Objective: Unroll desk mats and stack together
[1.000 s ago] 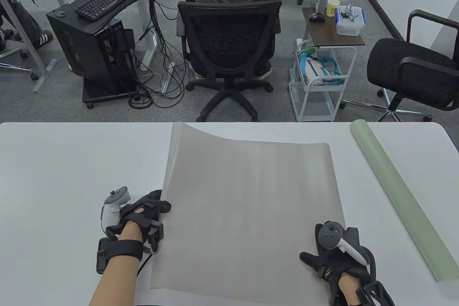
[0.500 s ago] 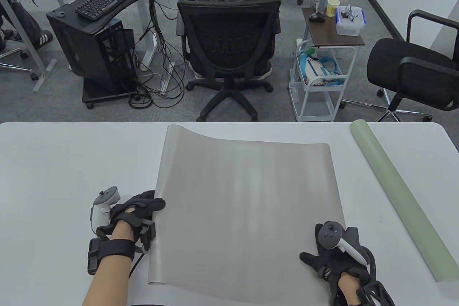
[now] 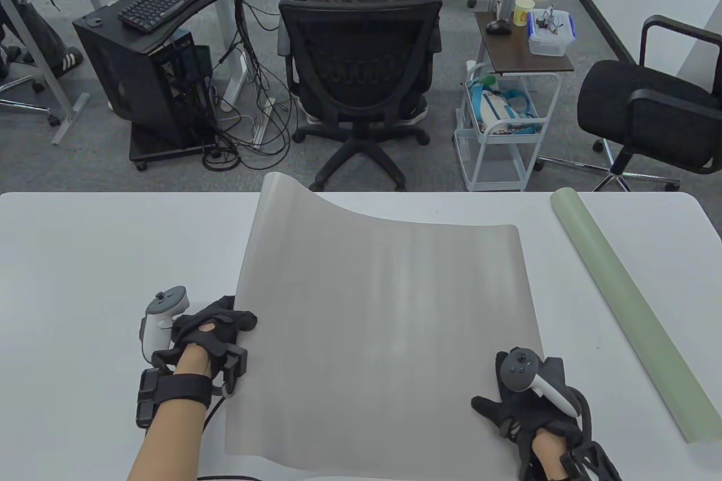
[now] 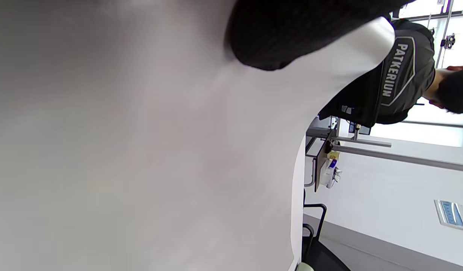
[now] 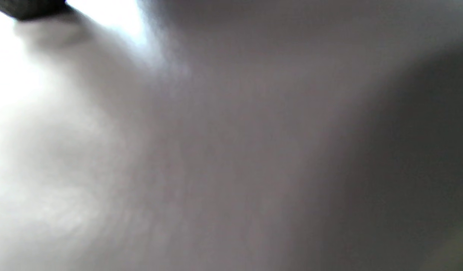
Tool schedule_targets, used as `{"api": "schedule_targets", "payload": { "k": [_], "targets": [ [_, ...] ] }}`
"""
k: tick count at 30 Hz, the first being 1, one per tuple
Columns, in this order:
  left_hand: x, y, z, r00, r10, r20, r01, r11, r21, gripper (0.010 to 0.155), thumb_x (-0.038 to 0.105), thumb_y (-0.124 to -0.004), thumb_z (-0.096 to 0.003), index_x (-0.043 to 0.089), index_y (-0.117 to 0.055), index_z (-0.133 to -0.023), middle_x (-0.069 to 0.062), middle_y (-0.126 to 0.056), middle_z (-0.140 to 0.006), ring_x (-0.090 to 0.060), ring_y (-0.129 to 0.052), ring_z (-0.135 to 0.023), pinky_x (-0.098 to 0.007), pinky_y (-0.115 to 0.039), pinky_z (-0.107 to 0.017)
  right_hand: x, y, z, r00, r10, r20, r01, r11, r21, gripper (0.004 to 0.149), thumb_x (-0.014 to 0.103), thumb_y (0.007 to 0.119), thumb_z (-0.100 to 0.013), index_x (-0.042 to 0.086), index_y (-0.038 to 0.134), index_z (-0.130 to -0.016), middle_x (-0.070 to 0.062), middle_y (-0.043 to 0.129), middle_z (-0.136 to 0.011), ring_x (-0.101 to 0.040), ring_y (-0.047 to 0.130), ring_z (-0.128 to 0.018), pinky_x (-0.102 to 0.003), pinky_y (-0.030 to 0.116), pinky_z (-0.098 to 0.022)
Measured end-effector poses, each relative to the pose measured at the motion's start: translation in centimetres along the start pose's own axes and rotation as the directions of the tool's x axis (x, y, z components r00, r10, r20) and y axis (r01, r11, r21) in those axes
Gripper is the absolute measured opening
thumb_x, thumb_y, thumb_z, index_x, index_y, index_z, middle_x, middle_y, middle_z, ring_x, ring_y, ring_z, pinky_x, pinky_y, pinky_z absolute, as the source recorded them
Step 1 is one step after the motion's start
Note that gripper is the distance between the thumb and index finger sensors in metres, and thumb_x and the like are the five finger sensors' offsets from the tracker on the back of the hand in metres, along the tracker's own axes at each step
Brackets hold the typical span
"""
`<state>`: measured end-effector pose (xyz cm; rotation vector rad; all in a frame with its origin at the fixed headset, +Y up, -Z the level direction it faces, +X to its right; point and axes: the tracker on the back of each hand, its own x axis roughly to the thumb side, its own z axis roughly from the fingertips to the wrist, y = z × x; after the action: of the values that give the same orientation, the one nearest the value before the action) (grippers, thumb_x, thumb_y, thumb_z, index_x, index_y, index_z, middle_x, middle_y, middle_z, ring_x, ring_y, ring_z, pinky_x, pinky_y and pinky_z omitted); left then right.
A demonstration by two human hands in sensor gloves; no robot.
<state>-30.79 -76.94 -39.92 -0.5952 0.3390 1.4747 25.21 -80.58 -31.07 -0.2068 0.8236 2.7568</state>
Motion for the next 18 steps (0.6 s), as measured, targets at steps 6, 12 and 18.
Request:
{"api": "schedule_targets", "payload": {
  "k": [6,12,18],
  "targets": [
    [-0.3,1.5,0.6,1.0,0.022,-0.001,-0.022,0.999,0.048,0.064,0.019,-0.081,-0.0464,0.02,-0.044,-0.099,-0.003,-0.074,-0.099,-0.028,-0.098,-0.075,-0.04,-0.089,-0.054,0.0,0.0,0.0,1.0,0.001,0.004,-0.001,1.0,0.0,0.093,0.07,0.058,-0.041,0.029,-0.002,-0.1,0.001,-0.014,-0.104,-0.029,-0.013,-0.097,-0.051,0.005,-0.07],
    [0.2,2.4,0.8,0.999,0.029,0.027,-0.028,1.0,-0.009,0.065,0.024,-0.088,-0.0465,0.021,-0.051,-0.1,0.0,-0.081,-0.097,-0.025,-0.1,-0.074,-0.038,-0.09,-0.052,-0.1,0.0,0.0,1.0,0.001,0.004,-0.001,1.0,0.0,0.093,0.07,0.059,-0.041,0.029,-0.002,-0.1,0.001,-0.014,-0.104,-0.029,-0.013,-0.097,-0.051,0.005,-0.07],
    [1.3,0.2,0.4,0.975,0.125,0.182,-0.036,0.904,-0.427,0.087,0.029,-0.09,-0.0461,0.037,-0.024,-0.102,-0.006,-0.067,-0.098,-0.025,-0.09,-0.071,-0.044,-0.083,-0.056,-0.2,-0.2,-0.1,1.0,-0.003,0.004,0.003,1.0,0.02,0.094,0.069,0.06,-0.042,0.029,-0.002,-0.1,0.001,-0.014,-0.104,-0.029,-0.013,-0.097,-0.051,0.005,-0.07]
  ]
}}
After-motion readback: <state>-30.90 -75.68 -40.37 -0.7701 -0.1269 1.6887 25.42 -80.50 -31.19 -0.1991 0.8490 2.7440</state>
